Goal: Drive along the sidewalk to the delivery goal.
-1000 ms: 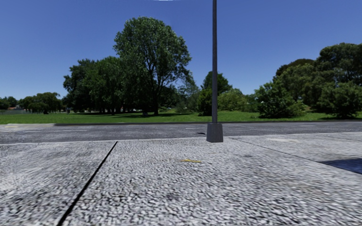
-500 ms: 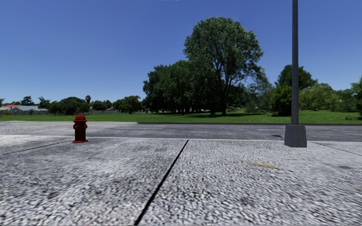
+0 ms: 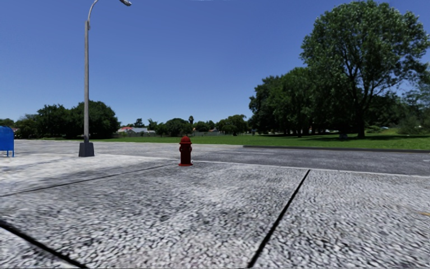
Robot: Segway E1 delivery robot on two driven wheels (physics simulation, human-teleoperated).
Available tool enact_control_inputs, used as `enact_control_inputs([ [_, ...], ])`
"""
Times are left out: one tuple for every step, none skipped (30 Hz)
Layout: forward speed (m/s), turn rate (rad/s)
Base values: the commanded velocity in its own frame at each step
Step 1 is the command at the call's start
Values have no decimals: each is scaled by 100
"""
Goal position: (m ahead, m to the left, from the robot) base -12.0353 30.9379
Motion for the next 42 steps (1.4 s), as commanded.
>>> enact_control_inputs([
  [89,84],
  [89,84],
  [90,84],
  [90,84],
  [90,84],
  [90,84],
  [90,84],
  [90,80],
  [90,80],
  [90,0],
  [91,0],
  [91,0],
  [91,0],
  [91,0],
  [91,0],
  [91,0],
  [91,0],
  [81,0],
  [81,0],
  [75,0],
  [74,0],
  [73,0],
  [73,0],
  [0,0],
  [0,0],
  [0,0],
  [0,0],
  [0,0],
  [0,0],
  [0,0],
  [0,0],
  [0,0],
  [0,0],
  [7,0],
  [23,0],
  [23,0],
  [15,0],
  [6,0],
  [0,0],
  [0,0],
  [0,43],
  [0,78],
])
